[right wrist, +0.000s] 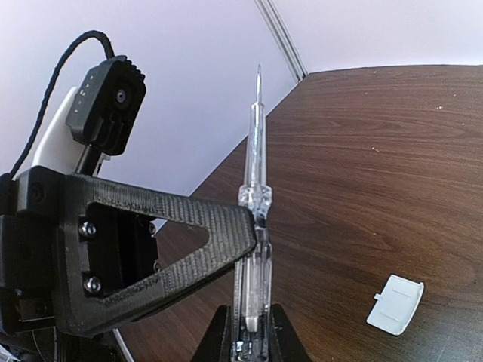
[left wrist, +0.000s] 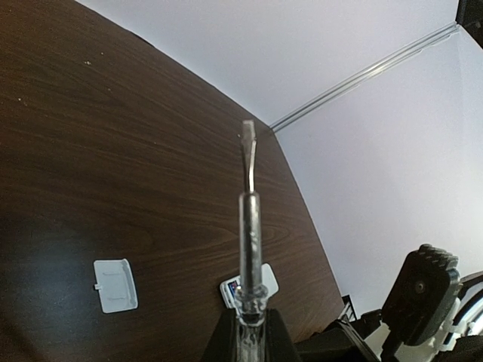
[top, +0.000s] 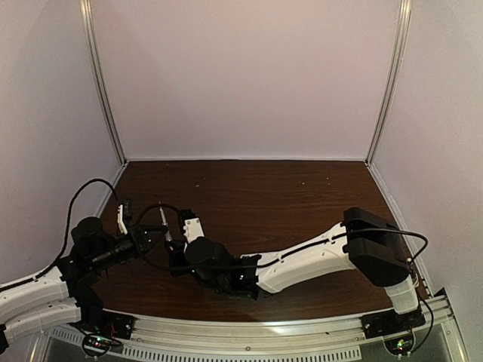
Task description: Unload the batteries from the remote control
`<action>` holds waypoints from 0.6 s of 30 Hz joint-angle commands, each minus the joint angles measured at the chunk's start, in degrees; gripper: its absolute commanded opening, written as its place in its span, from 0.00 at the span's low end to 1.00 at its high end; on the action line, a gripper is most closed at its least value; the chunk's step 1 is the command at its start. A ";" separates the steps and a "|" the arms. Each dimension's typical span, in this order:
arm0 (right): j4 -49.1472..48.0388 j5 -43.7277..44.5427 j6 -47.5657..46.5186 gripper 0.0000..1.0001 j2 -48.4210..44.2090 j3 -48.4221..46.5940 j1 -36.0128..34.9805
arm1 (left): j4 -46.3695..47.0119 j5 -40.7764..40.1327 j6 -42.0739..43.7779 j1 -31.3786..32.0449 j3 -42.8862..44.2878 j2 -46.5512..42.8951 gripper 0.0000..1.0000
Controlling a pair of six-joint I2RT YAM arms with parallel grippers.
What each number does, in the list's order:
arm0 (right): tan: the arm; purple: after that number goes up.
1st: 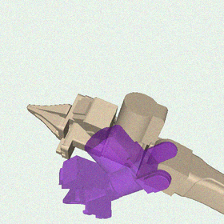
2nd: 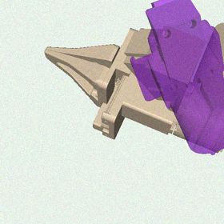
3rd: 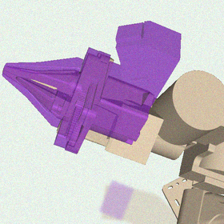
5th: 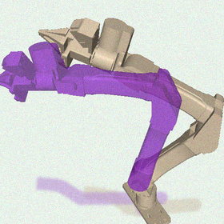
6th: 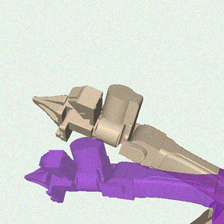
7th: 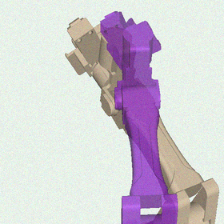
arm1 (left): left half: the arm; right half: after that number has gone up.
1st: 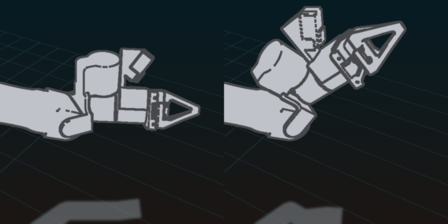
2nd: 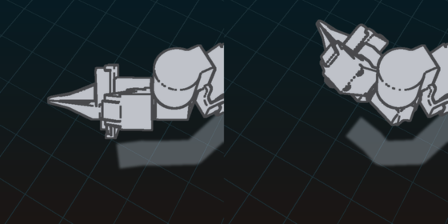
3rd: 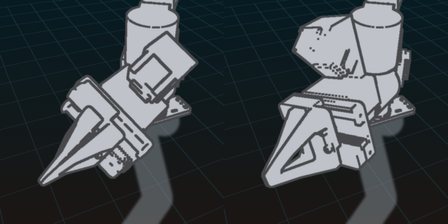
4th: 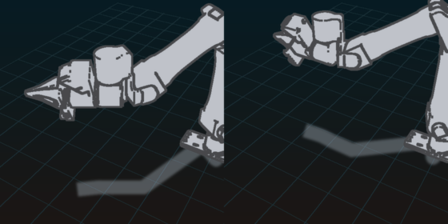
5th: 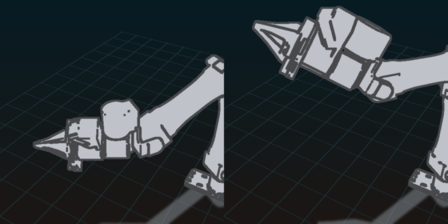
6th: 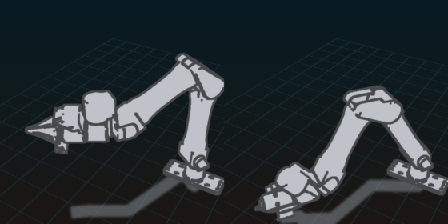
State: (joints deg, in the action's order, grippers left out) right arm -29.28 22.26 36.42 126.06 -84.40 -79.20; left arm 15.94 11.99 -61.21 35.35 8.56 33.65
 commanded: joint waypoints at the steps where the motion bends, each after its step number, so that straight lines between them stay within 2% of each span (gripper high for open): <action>1: 1.84 0.59 -0.20 0.00 -0.52 0.33 0.43 | -0.56 -0.29 0.63 0.24 -0.05 -0.75 0.00; 2: 2.12 0.59 -0.28 0.00 -1.08 0.82 0.58 | -1.14 -0.51 0.99 0.24 0.23 -0.77 0.00; 5: 2.70 0.22 -0.91 0.00 -3.71 3.14 1.01 | -2.71 -1.10 2.41 0.24 0.98 -0.95 0.16; 9: 4.95 -1.64 -1.93 0.00 -8.15 6.75 1.92 | -3.86 -1.60 4.43 0.24 1.78 -0.85 0.47; 11: 6.39 -2.48 -2.73 0.00 -10.88 8.62 2.23 | -3.91 -1.12 5.59 0.24 2.15 -0.78 0.59; 15: 10.64 -4.72 -4.27 0.00 -17.10 12.75 3.10 | -2.79 1.42 9.49 0.24 2.63 -0.77 0.71; 18: 15.76 -8.85 -5.53 0.00 -21.82 14.97 4.14 | 0.66 4.50 11.69 0.24 1.95 -0.69 0.76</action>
State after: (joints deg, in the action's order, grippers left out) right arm -20.23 18.39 33.36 110.04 -72.05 -76.18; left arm 12.08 12.43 -54.33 35.48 9.32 33.17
